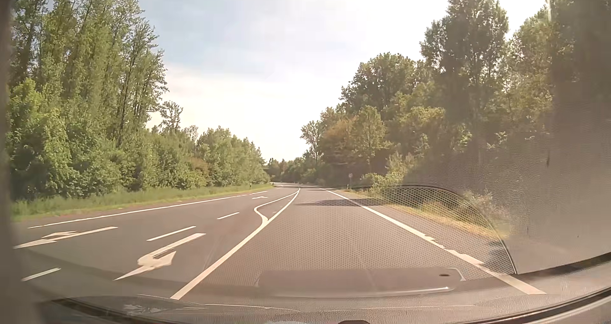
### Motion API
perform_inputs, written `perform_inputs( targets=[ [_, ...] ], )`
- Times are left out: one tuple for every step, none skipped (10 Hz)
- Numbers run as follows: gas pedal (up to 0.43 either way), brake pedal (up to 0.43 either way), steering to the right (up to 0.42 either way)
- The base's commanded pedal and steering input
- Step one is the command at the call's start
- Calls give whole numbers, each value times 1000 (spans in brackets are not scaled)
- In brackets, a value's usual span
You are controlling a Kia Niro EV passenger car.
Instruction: Follow the waypoints while adhering to traffic rules and regulations
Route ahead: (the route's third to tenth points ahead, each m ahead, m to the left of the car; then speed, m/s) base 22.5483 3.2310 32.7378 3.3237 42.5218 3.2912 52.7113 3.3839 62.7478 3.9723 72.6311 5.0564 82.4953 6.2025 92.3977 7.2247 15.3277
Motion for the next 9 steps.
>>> perform_inputs(
  targets=[
    [299,0,-9],
    [299,0,-9],
    [299,0,-9],
    [299,0,-11],
    [299,0,-13],
    [299,0,-13],
    [299,0,-13],
    [299,0,-13],
    [299,0,-11]
  ],
)
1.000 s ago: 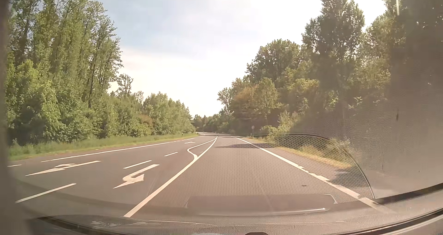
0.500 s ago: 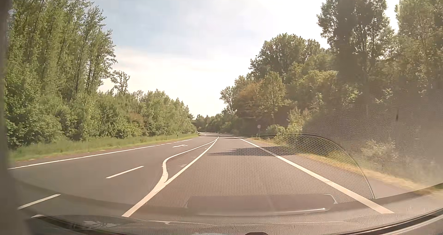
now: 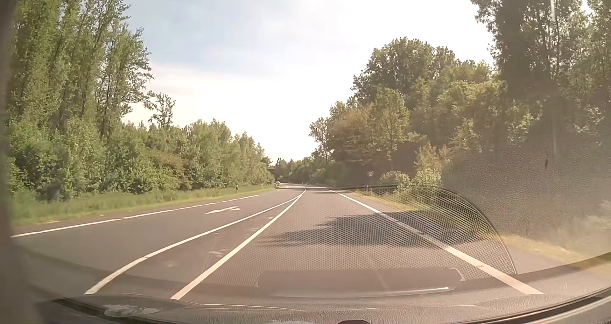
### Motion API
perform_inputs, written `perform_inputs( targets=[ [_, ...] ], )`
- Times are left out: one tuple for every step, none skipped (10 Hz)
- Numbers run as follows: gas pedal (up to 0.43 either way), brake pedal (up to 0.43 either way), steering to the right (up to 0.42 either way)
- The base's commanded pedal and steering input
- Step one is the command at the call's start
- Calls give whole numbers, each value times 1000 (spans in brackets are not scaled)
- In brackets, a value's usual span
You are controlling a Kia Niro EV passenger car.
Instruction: Follow the waypoints while adhering to traffic rules and regulations
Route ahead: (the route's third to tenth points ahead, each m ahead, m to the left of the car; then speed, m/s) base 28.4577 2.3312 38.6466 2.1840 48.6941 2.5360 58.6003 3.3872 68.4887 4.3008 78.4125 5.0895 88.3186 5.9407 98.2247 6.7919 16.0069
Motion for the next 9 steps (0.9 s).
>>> perform_inputs(
  targets=[
    [299,0,-10],
    [299,0,-9],
    [299,0,-9],
    [299,0,-8],
    [287,0,-7],
    [287,0,-7],
    [287,0,-7],
    [248,0,-7],
    [197,0,-7]
  ],
)
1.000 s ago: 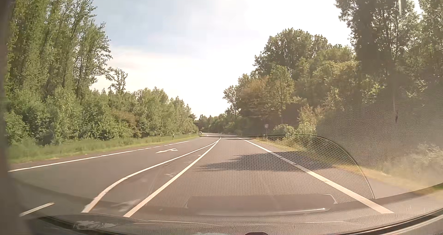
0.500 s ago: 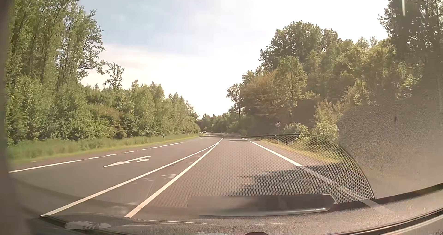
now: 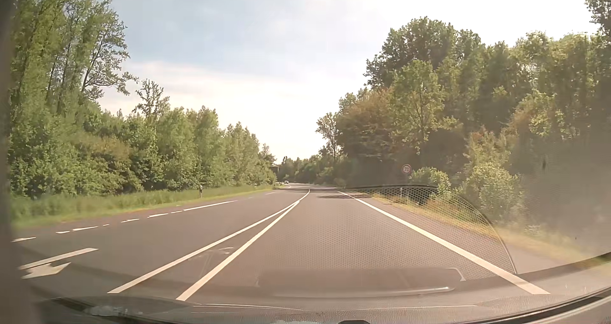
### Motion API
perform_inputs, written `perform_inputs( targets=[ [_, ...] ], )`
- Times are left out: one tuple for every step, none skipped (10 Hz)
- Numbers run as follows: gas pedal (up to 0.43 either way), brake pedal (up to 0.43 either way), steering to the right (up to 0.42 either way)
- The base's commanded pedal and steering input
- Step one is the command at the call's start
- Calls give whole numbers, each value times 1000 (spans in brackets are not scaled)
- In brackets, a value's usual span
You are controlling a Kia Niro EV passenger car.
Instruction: Follow the waypoints while adhering to traffic rules and regulations
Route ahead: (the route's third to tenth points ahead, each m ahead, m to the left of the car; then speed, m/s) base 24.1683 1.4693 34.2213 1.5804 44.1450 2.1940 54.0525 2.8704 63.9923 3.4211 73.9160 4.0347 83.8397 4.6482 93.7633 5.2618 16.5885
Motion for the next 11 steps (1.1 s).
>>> perform_inputs(
  targets=[
    [197,0,-6],
    [197,0,-5],
    [197,0,-3],
    [197,0,-1],
    [197,0,-1],
    [197,0,-1],
    [197,0,-1],
    [197,0,-1],
    [197,0,-2],
    [197,0,-2],
    [197,0,-2]
  ],
)
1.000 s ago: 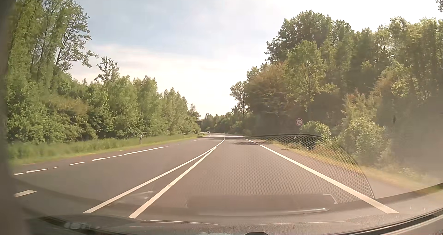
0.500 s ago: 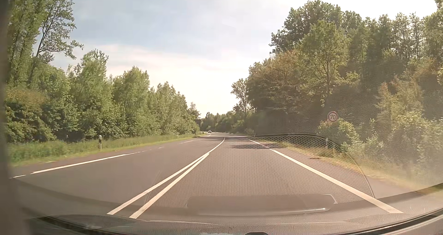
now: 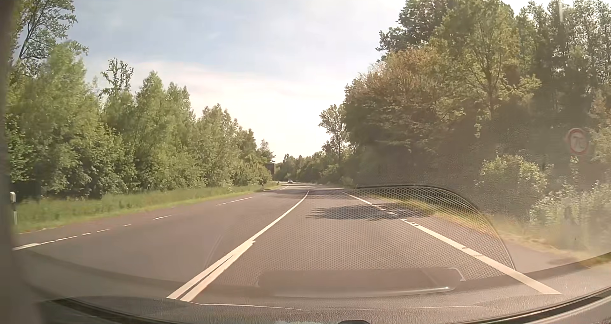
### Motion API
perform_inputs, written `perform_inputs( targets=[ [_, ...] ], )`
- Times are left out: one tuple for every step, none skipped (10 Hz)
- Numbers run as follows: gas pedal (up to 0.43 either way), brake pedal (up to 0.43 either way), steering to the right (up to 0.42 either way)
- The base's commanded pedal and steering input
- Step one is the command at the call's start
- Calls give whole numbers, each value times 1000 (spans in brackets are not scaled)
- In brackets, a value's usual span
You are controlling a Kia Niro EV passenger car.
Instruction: Follow the waypoints while adhering to traffic rules and regulations
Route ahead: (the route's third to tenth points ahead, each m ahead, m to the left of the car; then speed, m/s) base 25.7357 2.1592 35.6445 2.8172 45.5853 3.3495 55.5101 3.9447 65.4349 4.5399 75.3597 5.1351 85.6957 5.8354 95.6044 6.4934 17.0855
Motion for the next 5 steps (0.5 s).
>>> perform_inputs(
  targets=[
    [197,0,-2],
    [197,0,-3],
    [197,0,-5],
    [189,0,-6],
    [177,0,-5]
  ],
)
